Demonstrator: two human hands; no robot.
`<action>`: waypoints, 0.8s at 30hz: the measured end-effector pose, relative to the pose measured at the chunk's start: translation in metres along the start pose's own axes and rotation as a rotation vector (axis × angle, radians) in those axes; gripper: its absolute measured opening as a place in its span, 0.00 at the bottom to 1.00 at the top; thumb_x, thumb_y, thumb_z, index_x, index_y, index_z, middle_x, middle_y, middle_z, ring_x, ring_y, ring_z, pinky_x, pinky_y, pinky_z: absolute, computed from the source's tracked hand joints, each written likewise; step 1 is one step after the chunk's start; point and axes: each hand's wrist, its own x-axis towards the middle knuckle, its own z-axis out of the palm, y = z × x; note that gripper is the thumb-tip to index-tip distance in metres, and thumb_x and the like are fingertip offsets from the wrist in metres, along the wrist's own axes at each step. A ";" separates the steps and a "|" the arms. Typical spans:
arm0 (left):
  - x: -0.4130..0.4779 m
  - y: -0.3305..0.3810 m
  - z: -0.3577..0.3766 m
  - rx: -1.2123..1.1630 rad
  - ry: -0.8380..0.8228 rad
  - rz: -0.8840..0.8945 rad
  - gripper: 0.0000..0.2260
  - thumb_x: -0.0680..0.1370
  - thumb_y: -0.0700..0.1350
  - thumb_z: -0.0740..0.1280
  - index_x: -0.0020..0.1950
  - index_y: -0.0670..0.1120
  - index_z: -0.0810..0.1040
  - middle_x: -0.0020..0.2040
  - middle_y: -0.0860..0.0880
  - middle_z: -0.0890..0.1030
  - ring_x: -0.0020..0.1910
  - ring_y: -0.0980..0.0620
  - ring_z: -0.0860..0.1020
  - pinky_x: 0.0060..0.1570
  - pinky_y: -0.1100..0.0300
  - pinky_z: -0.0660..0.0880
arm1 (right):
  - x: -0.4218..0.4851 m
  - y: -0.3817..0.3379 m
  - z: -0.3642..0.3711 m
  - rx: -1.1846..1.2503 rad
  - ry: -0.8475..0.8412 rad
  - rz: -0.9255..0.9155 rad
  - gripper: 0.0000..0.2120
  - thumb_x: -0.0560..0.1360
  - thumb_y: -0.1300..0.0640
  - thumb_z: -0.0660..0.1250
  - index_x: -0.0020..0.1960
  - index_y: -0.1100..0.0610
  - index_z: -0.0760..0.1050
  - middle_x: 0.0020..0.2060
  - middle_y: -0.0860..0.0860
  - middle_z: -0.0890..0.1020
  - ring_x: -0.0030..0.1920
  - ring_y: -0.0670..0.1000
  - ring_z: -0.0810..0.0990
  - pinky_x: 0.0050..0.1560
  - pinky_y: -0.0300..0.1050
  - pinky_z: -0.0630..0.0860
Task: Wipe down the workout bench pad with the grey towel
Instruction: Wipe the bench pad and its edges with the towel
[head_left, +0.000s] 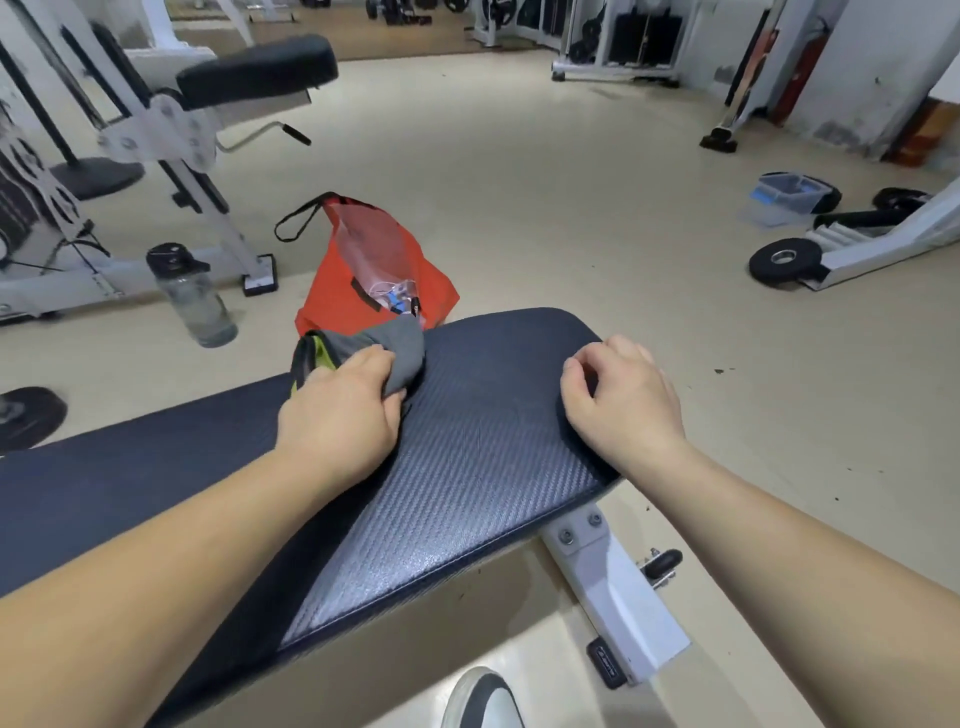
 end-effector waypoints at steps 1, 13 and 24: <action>-0.017 0.004 -0.003 -0.014 -0.007 0.018 0.13 0.80 0.55 0.60 0.64 0.57 0.71 0.70 0.57 0.76 0.58 0.40 0.77 0.52 0.45 0.78 | -0.001 -0.003 -0.001 0.013 -0.027 -0.015 0.13 0.82 0.49 0.60 0.49 0.54 0.81 0.49 0.50 0.79 0.57 0.55 0.75 0.51 0.44 0.64; -0.145 -0.003 -0.068 -0.555 -0.415 0.181 0.10 0.82 0.52 0.65 0.62 0.57 0.79 0.56 0.58 0.82 0.57 0.59 0.78 0.63 0.56 0.74 | -0.041 -0.095 -0.044 0.230 -0.478 -0.254 0.12 0.79 0.47 0.64 0.44 0.52 0.81 0.39 0.46 0.83 0.43 0.50 0.81 0.49 0.51 0.81; -0.139 -0.027 -0.123 -1.353 -0.402 -0.361 0.13 0.84 0.50 0.63 0.61 0.49 0.84 0.56 0.46 0.87 0.55 0.46 0.86 0.60 0.49 0.80 | -0.061 -0.148 -0.061 0.779 -0.792 -0.088 0.13 0.68 0.58 0.77 0.52 0.57 0.82 0.45 0.54 0.86 0.44 0.49 0.83 0.52 0.51 0.82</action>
